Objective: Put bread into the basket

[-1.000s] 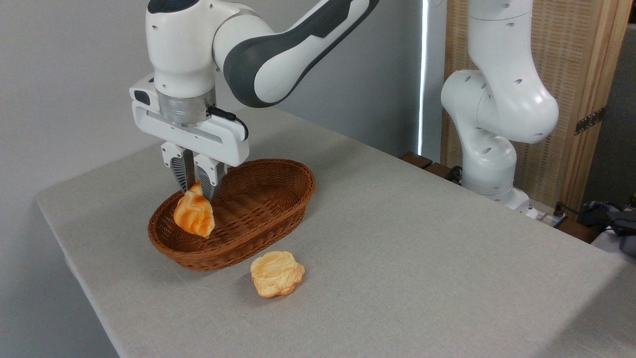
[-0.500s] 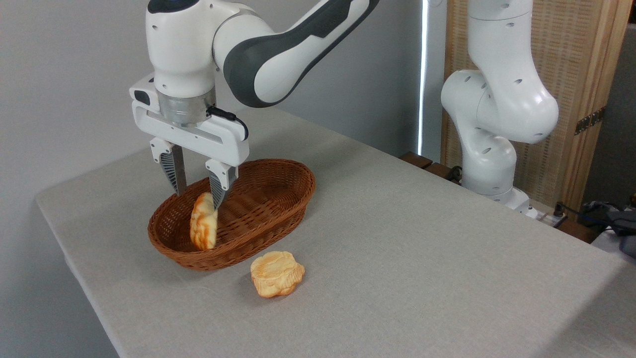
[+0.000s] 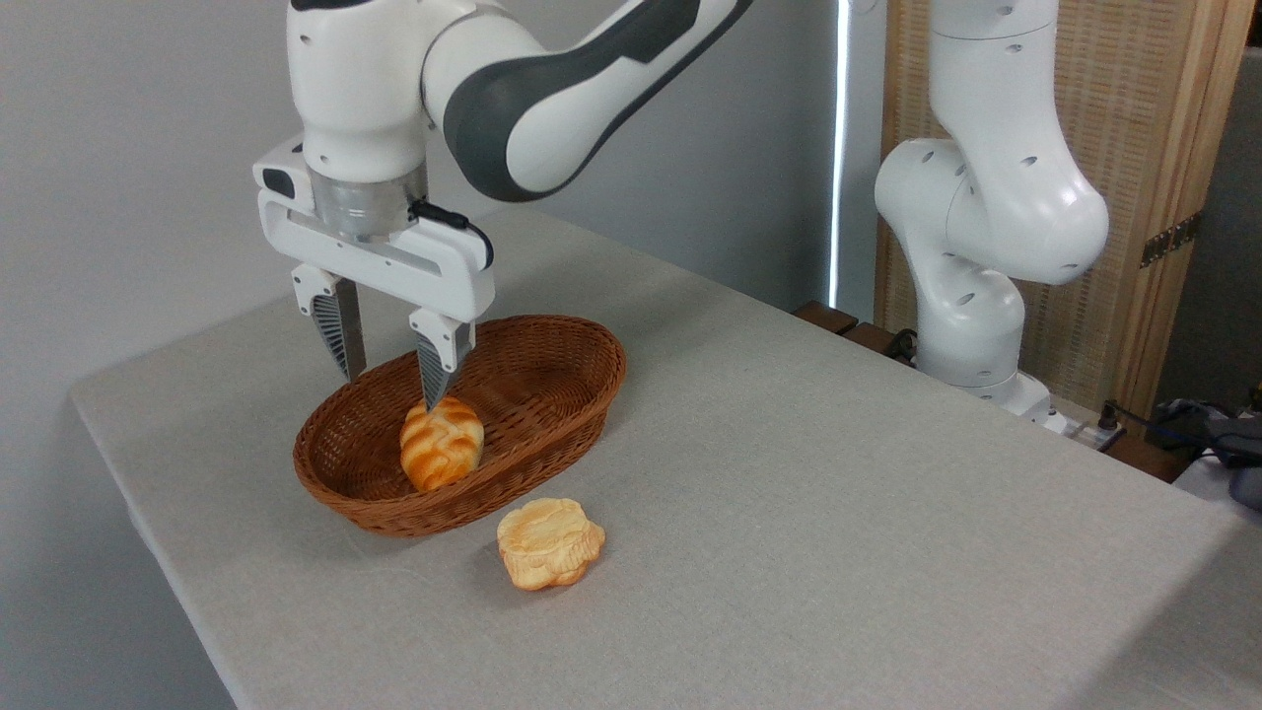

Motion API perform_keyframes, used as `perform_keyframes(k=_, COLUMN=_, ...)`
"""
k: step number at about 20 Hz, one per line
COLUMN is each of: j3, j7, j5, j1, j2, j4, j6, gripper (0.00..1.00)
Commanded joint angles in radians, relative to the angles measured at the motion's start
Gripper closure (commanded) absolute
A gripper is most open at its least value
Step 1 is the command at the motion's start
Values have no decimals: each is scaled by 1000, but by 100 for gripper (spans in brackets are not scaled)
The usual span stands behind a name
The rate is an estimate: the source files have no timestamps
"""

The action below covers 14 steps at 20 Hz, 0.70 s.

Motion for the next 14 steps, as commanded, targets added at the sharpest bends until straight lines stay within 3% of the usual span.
perform_keyframes(k=1, j3=29, j7=-2, j5=125, j1=-2, j2=-14, j4=96, j6=-137, gripper=0)
perform_keyframes(k=3, j3=32, j7=41, j5=205, j1=-1, j2=-16, j4=137, j6=-197, gripper=0)
perform_keyframes(k=4, j3=47, j7=82, j5=219, j1=-1, j2=-16, j4=153, j6=-222, gripper=0)
perform_keyframes(k=11, j3=198, j7=539, j5=224, j1=-5, j2=-24, j4=291, j6=-501, gripper=0)
perform_keyframes(k=14, j3=244, j7=635, j5=223, j1=4, j2=-74, j4=296, j6=-521, gripper=0)
